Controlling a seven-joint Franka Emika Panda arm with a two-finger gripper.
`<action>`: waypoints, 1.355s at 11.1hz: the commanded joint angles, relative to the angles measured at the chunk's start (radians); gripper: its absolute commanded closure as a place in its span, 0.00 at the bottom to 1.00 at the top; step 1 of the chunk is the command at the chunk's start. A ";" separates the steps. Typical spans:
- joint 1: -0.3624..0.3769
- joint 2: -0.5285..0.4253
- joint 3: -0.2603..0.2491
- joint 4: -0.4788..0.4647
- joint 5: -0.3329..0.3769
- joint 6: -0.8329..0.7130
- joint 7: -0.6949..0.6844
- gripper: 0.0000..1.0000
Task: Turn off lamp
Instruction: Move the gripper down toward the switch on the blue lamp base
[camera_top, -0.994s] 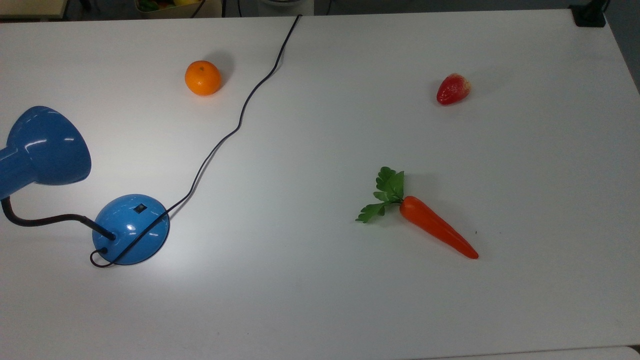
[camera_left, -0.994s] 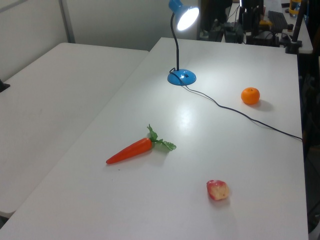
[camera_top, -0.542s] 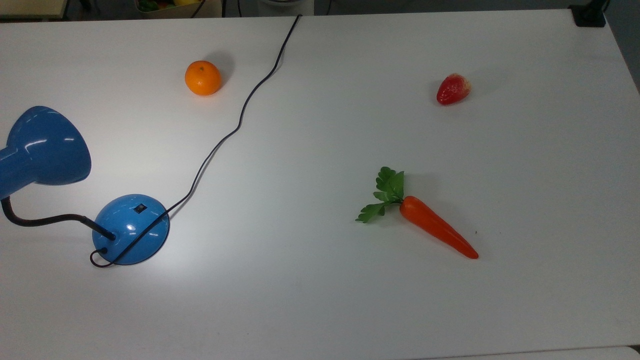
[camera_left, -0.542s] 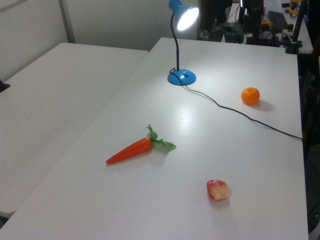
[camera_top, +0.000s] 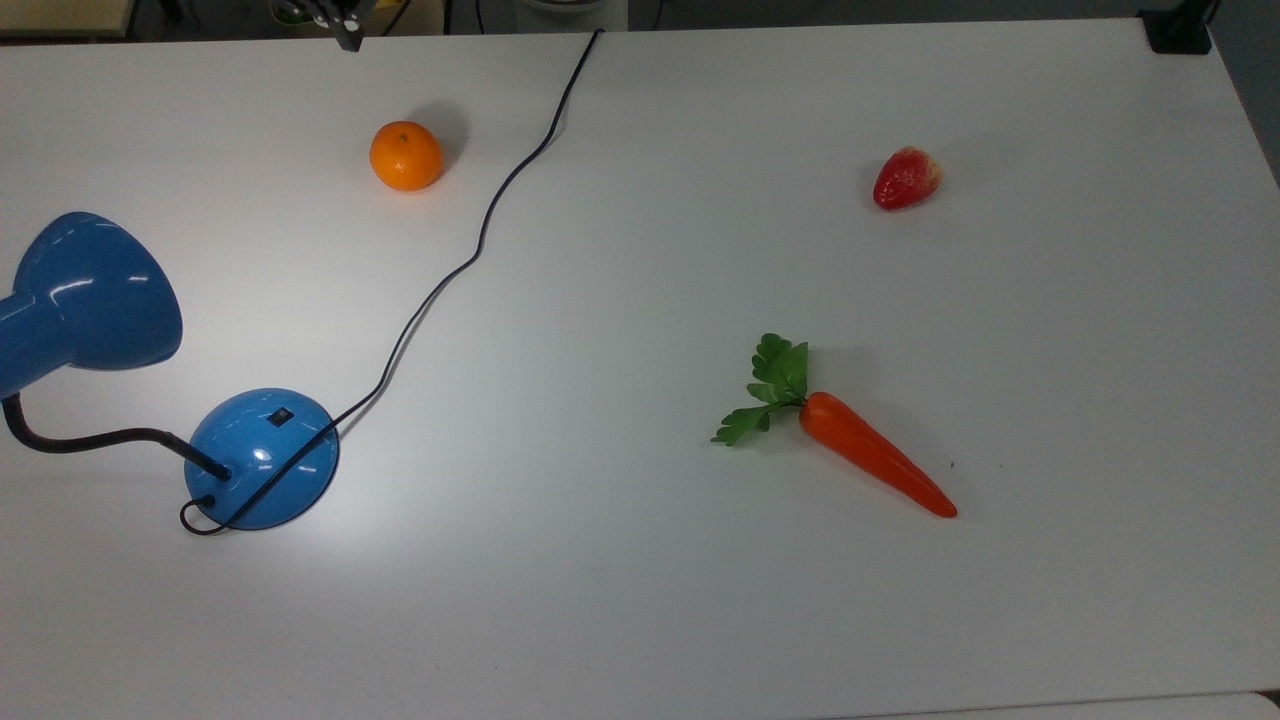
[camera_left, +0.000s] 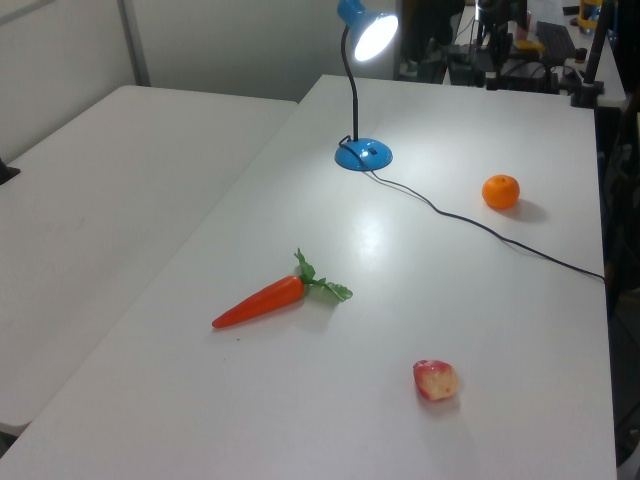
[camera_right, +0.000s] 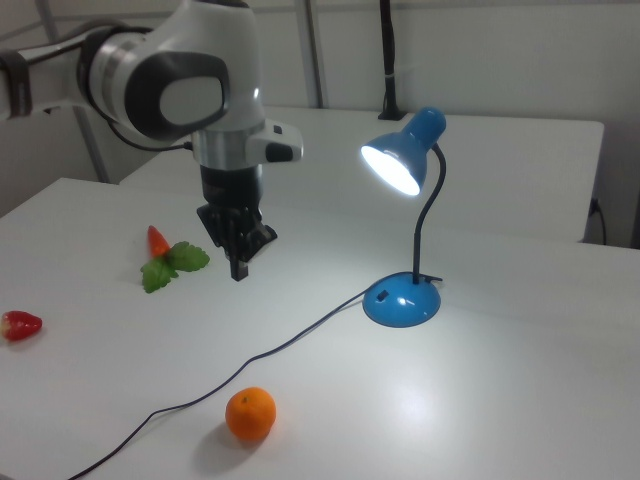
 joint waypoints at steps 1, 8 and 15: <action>-0.005 0.007 -0.005 -0.111 0.032 0.239 0.085 1.00; 0.033 0.174 0.004 -0.185 0.032 0.679 0.217 1.00; 0.001 0.431 0.004 -0.065 0.074 0.997 0.224 1.00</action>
